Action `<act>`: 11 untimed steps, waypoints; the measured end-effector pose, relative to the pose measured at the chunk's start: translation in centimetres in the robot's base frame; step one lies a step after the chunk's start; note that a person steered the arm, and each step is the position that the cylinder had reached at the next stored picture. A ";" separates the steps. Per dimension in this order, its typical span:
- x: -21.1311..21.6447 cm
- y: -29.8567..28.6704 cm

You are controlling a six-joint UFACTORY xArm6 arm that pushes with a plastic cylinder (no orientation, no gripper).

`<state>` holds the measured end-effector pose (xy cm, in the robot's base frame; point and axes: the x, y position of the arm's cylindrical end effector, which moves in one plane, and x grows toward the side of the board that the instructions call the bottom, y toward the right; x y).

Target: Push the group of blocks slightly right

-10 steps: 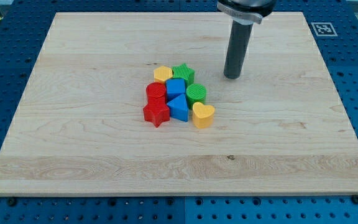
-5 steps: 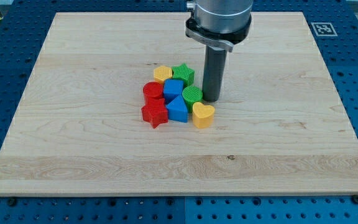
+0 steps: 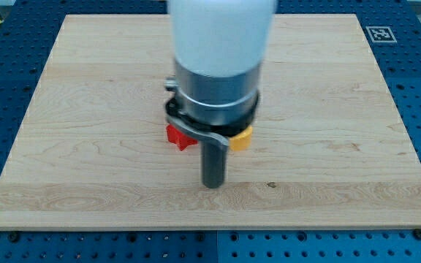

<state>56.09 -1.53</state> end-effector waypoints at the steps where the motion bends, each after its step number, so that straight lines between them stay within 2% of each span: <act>1: -0.9 -4.4; 2: -1.0 -8.5; 3: -3.0 -10.4; 4: -1.8 -10.9; 5: -0.6 -6.3; 6: -0.6 -6.0; 7: -2.8 -5.6; 8: -7.1 -4.9; 9: -7.1 -4.9; 10: -10.4 -3.7; 11: -11.1 -3.7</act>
